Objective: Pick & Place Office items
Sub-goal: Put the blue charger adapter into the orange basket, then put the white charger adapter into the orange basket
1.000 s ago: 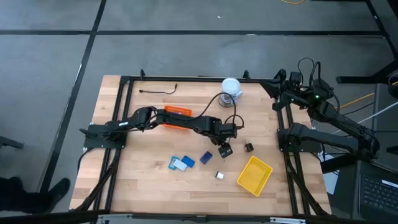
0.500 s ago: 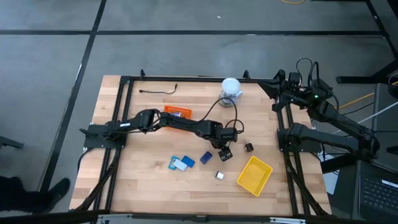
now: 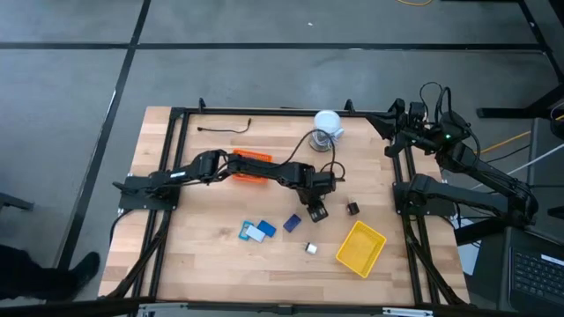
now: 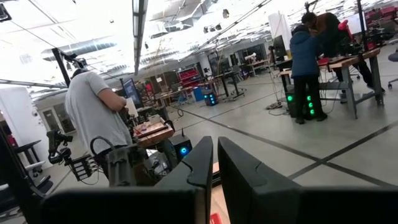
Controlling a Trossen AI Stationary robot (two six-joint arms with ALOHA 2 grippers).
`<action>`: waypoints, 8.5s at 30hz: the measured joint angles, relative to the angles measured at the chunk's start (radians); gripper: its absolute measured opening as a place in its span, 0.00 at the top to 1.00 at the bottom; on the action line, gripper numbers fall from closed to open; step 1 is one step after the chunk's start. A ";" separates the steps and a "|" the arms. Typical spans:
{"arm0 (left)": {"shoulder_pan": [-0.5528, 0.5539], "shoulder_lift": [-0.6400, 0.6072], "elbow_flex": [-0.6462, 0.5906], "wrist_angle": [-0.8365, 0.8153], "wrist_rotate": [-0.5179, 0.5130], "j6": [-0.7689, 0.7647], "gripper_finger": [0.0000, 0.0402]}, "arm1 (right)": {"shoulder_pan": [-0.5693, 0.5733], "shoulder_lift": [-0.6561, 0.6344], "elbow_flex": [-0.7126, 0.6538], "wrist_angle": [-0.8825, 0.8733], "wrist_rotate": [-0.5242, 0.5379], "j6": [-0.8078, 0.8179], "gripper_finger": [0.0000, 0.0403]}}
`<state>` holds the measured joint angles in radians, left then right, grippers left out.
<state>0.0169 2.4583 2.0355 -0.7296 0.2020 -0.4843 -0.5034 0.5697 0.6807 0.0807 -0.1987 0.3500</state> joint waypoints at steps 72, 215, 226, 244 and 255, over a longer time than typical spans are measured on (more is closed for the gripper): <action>0.383 -1.200 -1.482 0.529 0.001 0.102 0.70 | -0.008 0.062 0.000 0.039 0.184 0.084 0.92; 0.142 -0.234 -0.206 0.556 0.123 0.083 0.69 | 0.035 0.136 0.000 0.217 0.019 0.139 0.92; 0.315 -0.410 -0.245 0.512 0.236 0.164 0.70 | 0.035 0.134 0.000 0.256 -0.106 0.171 0.92; 0.175 -1.333 -1.266 0.364 -0.312 -0.167 0.70 | -0.045 0.135 0.000 0.245 -0.239 0.167 0.92; 0.318 -1.413 -1.456 0.362 -0.196 -0.054 0.70 | -0.050 0.143 0.000 0.245 -0.114 0.192 0.92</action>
<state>0.3352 1.0457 0.5797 -0.3678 0.0065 -0.5382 -0.5529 0.7132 0.6806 0.3256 -0.3128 0.5421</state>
